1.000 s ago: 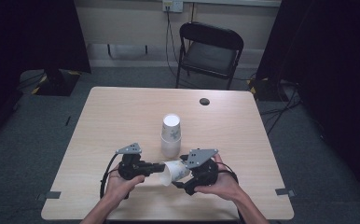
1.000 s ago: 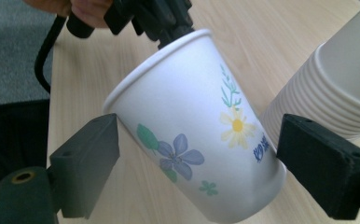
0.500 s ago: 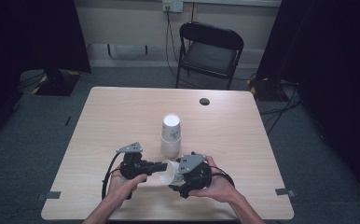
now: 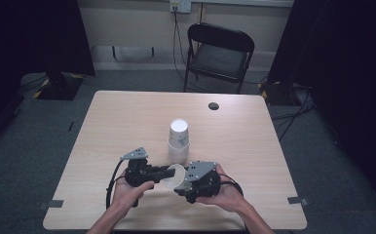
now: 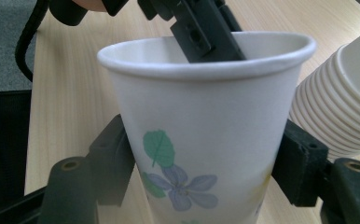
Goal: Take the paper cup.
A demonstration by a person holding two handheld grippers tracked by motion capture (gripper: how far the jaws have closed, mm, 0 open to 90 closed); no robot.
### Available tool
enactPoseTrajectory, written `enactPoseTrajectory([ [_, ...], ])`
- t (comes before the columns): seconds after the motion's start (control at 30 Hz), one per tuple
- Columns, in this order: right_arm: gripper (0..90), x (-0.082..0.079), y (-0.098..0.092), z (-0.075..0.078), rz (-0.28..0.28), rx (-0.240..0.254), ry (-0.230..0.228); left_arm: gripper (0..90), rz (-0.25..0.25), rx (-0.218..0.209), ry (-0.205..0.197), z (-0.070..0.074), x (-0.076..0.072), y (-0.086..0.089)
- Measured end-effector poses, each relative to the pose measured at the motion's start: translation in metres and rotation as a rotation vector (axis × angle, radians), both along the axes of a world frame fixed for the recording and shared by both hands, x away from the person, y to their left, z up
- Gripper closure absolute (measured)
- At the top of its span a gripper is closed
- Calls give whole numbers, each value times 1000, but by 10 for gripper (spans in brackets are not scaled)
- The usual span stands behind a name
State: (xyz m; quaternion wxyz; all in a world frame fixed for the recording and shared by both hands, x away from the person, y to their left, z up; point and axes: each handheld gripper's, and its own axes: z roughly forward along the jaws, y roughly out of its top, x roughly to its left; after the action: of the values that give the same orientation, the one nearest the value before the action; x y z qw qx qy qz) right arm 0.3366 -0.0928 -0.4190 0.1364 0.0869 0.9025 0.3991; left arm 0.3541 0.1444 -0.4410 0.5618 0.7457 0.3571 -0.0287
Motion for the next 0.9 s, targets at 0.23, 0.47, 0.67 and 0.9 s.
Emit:
enactPoseTrajectory([
  [0.23,303,2,-2,0,-27,9,-9,809,-22,-1,3,2,-3,1],
  [0.47,256,1,3,0,-13,9,-7,890,-26,40,13,5,-3,-3],
  [0.67,224,-1,5,0,-9,9,-33,894,-25,70,40,3,-2,-7],
  [0.9,203,-3,8,0,30,14,-31,896,-36,104,40,2,-4,-12],
])
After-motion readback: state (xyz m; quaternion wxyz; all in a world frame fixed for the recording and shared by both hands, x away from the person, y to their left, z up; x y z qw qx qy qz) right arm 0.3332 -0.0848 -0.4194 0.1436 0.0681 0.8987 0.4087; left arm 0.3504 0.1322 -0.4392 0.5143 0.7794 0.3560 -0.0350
